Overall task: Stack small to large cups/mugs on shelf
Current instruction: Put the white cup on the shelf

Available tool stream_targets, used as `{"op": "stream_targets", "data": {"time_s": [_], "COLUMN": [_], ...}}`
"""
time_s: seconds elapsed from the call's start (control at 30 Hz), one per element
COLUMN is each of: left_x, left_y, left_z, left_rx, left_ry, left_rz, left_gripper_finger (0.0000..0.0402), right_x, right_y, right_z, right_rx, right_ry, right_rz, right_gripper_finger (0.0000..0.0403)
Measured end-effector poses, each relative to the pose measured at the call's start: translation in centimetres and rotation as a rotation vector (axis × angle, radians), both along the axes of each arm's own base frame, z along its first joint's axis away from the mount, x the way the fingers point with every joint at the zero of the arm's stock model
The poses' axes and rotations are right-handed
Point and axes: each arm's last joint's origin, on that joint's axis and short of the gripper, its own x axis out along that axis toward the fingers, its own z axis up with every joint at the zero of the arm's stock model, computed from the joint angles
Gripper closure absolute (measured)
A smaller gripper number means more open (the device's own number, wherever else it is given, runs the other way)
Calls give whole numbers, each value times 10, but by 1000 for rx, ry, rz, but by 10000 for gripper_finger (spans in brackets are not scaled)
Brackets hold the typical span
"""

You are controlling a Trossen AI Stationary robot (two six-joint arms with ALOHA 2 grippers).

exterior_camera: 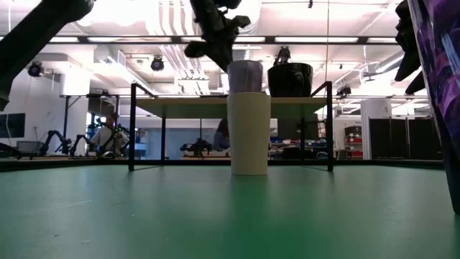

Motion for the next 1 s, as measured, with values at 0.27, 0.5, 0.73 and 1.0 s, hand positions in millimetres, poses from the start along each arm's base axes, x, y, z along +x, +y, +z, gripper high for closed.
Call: {"op": "stream_targets", "data": {"time_s": [0.27,0.5,0.73,1.0], "left_x": [-53,-60,-24,-33], "left_y": [-99,-170,-172,-170], "left_z": [67,18,-69,-102], "left_rx": [58,62,-62,-147], "left_ry": [-127,-43,-208,-139], "left_rz": [-195,-8,141,313], "left_gripper_finger": [347,347,347,347], "right_x": [-1,-2,-3,-2], "right_y": [0,0,0,1], "right_z": [0,-1,-1,4], "right_rx": [2,-4,19,50], "right_ry": [5,23,28,22], "right_rz": [27,45,45,67], "right_gripper_finger": [257,257,257,257]}}
